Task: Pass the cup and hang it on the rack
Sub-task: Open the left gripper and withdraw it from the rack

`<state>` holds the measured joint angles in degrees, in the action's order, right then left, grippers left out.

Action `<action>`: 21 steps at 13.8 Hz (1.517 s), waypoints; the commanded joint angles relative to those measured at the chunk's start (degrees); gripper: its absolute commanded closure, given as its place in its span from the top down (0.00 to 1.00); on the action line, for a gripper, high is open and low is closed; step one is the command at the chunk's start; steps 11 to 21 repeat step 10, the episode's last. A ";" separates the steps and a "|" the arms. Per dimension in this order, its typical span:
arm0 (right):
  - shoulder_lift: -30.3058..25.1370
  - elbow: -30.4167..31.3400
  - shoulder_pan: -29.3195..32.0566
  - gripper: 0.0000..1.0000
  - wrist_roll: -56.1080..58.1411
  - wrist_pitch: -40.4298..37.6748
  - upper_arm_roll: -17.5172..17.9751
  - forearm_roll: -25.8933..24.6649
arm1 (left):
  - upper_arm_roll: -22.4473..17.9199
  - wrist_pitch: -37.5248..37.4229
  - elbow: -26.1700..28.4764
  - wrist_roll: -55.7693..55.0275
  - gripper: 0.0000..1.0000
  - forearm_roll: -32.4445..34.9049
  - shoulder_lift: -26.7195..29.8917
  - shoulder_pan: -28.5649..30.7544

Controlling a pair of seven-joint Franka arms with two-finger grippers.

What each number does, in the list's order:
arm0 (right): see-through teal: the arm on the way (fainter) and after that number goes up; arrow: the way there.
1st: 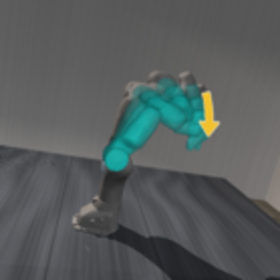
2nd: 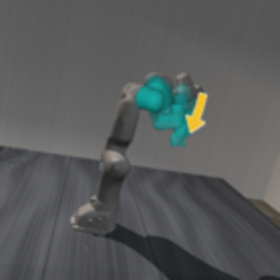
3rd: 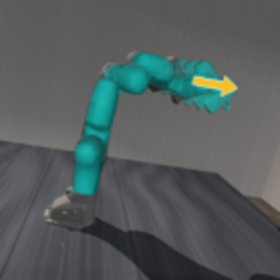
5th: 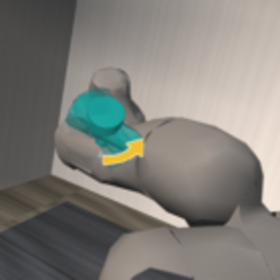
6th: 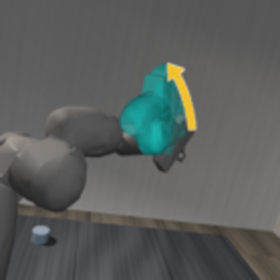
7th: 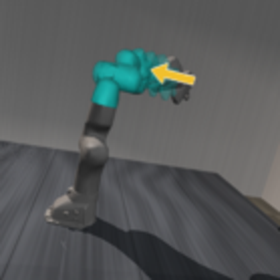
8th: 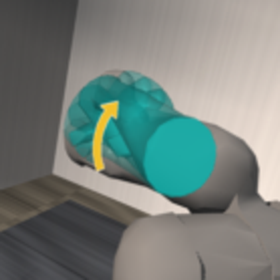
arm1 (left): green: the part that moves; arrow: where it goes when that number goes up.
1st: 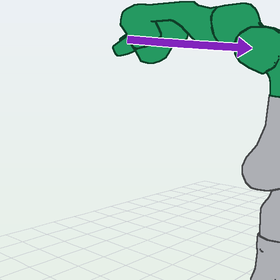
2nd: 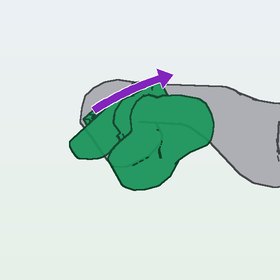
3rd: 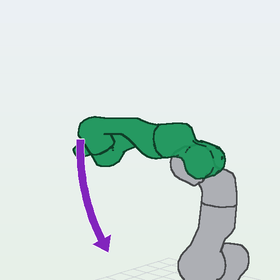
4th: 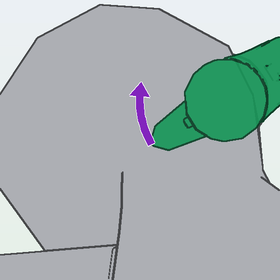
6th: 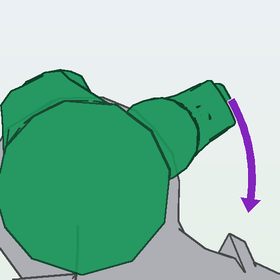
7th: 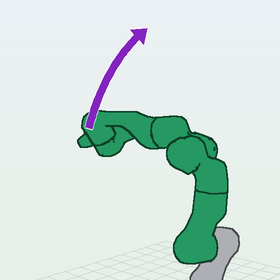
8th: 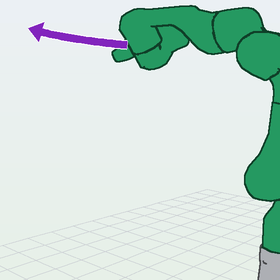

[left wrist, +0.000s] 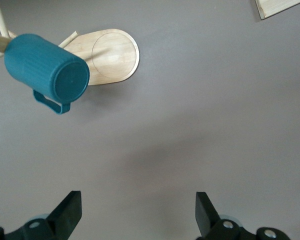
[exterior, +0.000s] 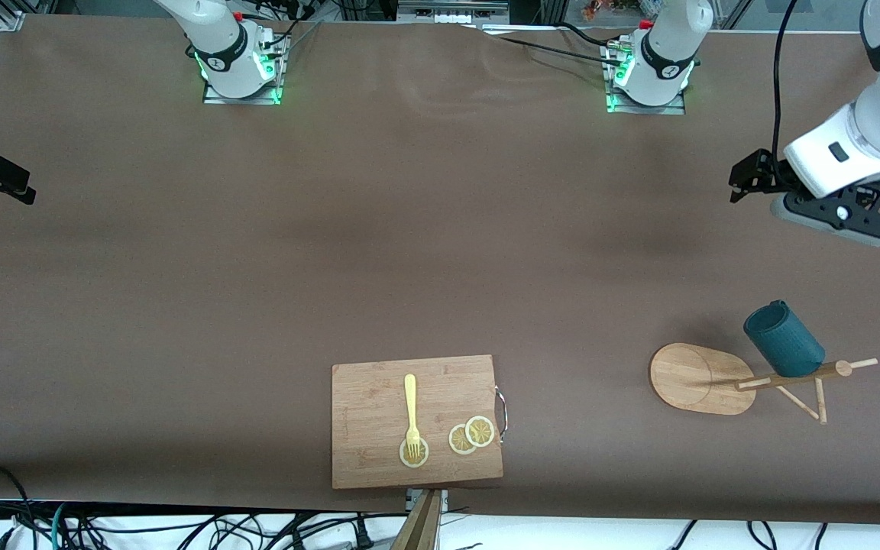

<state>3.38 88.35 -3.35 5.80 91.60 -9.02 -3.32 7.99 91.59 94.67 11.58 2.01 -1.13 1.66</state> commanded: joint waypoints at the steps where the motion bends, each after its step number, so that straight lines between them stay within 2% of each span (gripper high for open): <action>1: 0.31 -1.08 0.71 1.00 -0.17 -0.37 0.58 -0.02 | -0.35 4.29 4.03 -1.29 1.00 0.63 2.63 0.36; 4: 0.31 -1.08 0.71 1.00 -0.17 -0.37 0.58 -0.02 | -0.35 4.39 3.59 -3.58 1.00 -1.21 2.10 1.49; 21: 0.31 -1.08 0.71 1.00 -0.09 -0.28 0.58 -0.02 | -0.43 4.39 2.19 -3.49 1.00 -1.22 0.87 1.41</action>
